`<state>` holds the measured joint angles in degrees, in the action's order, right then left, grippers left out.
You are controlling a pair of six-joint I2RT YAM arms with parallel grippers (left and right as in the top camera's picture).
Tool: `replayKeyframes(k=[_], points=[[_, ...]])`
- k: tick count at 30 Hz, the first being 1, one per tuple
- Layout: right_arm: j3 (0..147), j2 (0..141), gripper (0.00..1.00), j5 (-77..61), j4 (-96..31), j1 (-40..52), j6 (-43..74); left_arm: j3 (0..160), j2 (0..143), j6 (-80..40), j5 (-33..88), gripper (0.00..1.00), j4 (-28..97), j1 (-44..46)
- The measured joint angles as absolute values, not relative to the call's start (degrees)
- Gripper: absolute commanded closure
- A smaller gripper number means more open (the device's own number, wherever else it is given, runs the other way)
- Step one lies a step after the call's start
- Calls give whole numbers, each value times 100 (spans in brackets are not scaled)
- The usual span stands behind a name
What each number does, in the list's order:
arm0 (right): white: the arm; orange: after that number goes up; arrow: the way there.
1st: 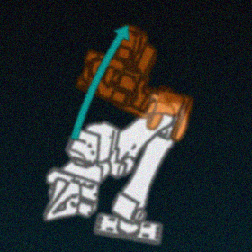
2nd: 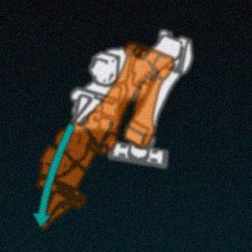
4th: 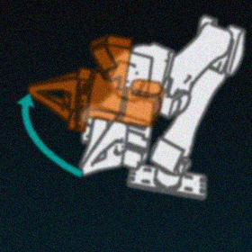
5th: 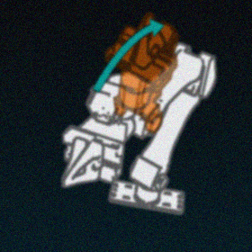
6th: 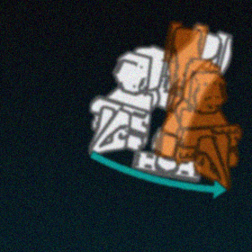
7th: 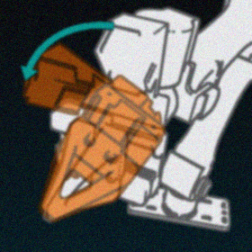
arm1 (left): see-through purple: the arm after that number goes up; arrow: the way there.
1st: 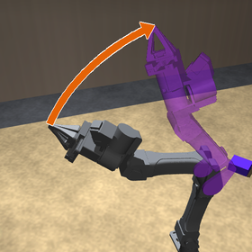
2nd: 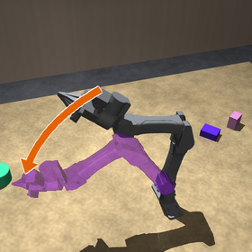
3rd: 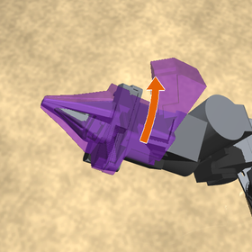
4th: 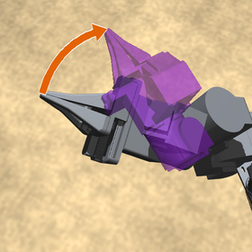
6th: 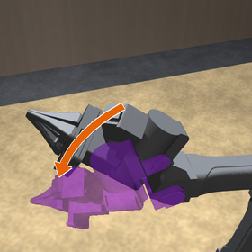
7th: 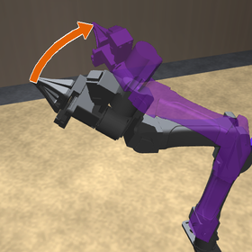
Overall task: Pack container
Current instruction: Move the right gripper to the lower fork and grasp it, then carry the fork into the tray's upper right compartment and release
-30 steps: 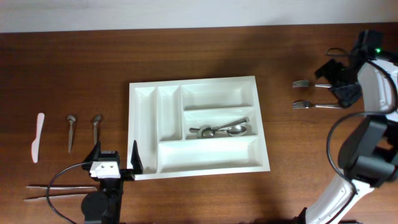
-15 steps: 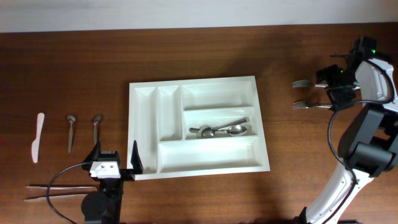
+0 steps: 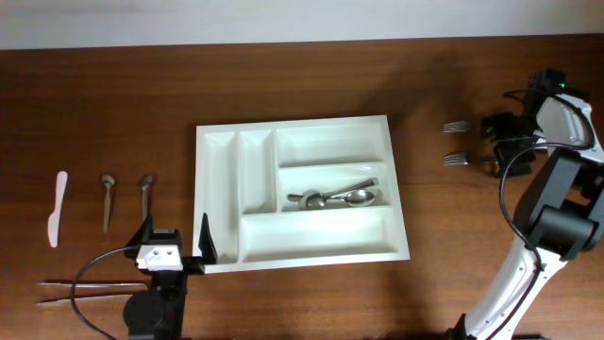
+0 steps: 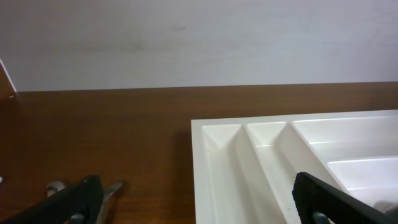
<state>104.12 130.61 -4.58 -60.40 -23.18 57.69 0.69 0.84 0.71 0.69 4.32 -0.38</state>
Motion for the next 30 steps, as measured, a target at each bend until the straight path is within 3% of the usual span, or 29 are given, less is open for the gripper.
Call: replayKeyframes(k=[19, 24, 30], points=[[10416, 13240, 2, -211, -6180, -2327, 5833, 69, 84, 71, 69, 1, 432, -38], [10438, 13249, 40, -158, -6195, -2327, 5841, 69, 84, 69, 69, 1, 432, -38], [10449, 13260, 80, -134, -6195, -2327, 5819, 69, 84, 69, 69, 1, 432, -38]])
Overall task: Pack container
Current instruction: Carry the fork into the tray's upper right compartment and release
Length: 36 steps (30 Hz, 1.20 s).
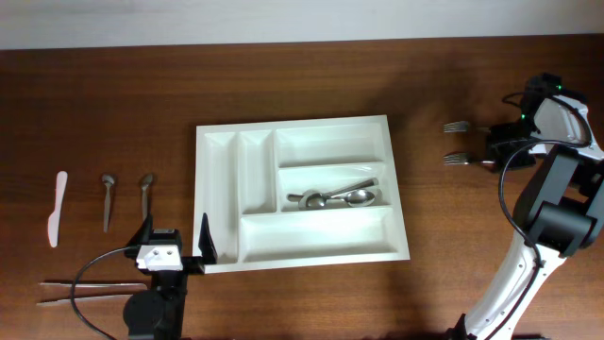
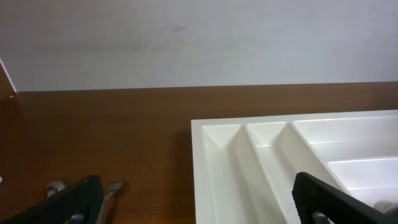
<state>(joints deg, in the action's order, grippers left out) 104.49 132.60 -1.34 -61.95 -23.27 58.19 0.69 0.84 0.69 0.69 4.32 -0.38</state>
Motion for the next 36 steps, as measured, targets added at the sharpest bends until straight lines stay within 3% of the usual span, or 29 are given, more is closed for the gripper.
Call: replayKeyframes(k=[3, 14, 21, 28, 36], points=[[10457, 13262, 96, -132, -6202, -2327, 5837, 69, 84, 71, 69, 1, 432, -38], [10569, 13262, 96, -217, -6355, -2320, 5848, 69, 84, 69, 69, 1, 432, -38], [11642, 13260, 96, -357, -7216, -2032, 5850, 69, 84, 71, 69, 1, 432, -38], [12634, 13190, 96, -882, -7728, -1013, 6014, 69, 84, 71, 69, 1, 432, -38], [12757, 13113, 96, -1197, -7797, 611, 7122, 69, 84, 69, 69, 1, 432, -38]])
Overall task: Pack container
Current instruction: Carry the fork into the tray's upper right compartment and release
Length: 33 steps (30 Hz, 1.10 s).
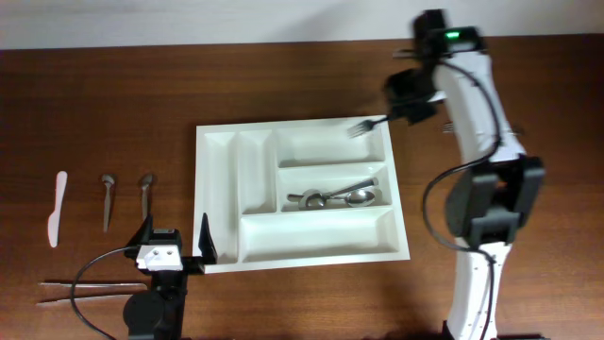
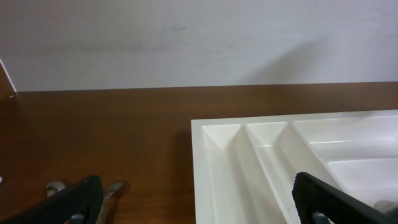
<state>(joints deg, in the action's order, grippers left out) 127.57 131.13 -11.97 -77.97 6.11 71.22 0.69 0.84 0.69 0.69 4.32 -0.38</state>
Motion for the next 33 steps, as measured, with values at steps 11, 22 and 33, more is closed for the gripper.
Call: replayKeyframes(k=[11, 22, 33], points=[[12757, 13111, 93, -1028, -7564, 2008, 8757, 69, 84, 69, 69, 1, 432, -38], [12757, 13113, 82, -840, -7465, 1892, 9376, 69, 84, 71, 69, 1, 432, -38], [12757, 13113, 50, -690, -7083, 1828, 9282, 69, 84, 71, 69, 1, 432, -38]])
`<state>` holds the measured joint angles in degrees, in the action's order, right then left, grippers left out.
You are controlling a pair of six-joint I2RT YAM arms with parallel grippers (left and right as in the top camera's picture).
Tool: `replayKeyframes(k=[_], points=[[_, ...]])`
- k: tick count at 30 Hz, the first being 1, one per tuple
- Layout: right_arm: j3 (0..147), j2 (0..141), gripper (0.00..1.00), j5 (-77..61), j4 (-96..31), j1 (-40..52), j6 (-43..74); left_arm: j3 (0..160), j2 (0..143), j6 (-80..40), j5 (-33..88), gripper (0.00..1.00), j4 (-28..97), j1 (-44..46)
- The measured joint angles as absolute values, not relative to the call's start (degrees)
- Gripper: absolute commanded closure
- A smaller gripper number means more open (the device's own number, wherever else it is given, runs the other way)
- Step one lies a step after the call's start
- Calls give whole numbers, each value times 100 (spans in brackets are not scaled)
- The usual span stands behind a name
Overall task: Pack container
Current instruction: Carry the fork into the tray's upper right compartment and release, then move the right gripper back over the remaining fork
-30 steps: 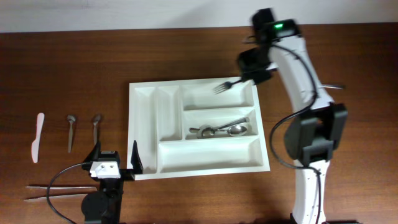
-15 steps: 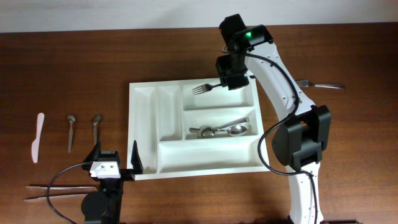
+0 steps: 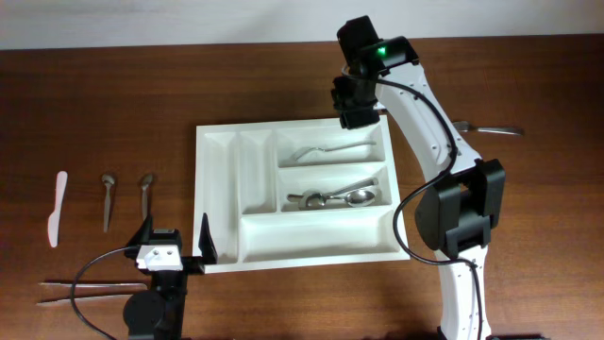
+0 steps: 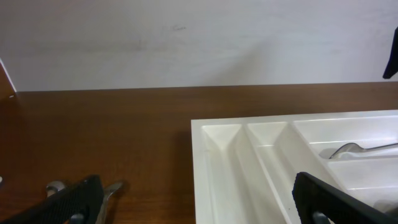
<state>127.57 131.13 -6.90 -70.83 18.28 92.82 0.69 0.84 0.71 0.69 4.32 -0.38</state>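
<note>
The white cutlery tray (image 3: 300, 257) lies mid-table, its near left corner also in the left wrist view (image 4: 198, 162). A fork (image 3: 326, 149) lies flat in its back right compartment, seen too as a fork (image 4: 360, 148) from the left wrist. Two spoons (image 3: 332, 198) rest in the middle compartment. My right gripper (image 3: 357, 115) hangs over the tray's back edge, above the fork's handle end and apart from it, open. My left gripper (image 3: 176, 236) stands open at the tray's front left corner, with nothing between its fingers (image 4: 74, 198).
One more fork (image 3: 483, 127) lies on the table to the right of the tray. Left of the tray lie a white knife (image 3: 58, 208), two small spoons (image 3: 108, 200) and a pair of thin sticks (image 3: 90, 291) near the front edge.
My right gripper held a fork in the air over the tray's back right corner. Now that fork lies in the back right compartment and the gripper sits further left, let go of it.
My right gripper was at the far right beside two forks on the table, and stayed over their handles a second later. Then it held one fork above the tray's back right compartment. That fork now lies inside it. The left arm has not moved.
</note>
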Motion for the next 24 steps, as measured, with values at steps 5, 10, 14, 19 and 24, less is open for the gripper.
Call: replayKeyframes(k=[5, 10, 14, 19, 24], points=[[12763, 13113, 11, -593, -7048, 1387, 8626, 69, 84, 69, 71, 1, 432, -38], [12785, 13113, 6, -698, -6995, 84, 8005, 69, 84, 69, 69, 1, 432, -38], [12785, 13113, 5, -760, -6744, -1197, 7255, 69, 84, 69, 69, 1, 432, -38], [12790, 13113, 5, -827, -6499, -1852, 6462, 69, 84, 69, 69, 1, 432, -38], [12794, 13113, 2, -963, -6333, -1942, 6018, 69, 84, 71, 69, 1, 432, -38]])
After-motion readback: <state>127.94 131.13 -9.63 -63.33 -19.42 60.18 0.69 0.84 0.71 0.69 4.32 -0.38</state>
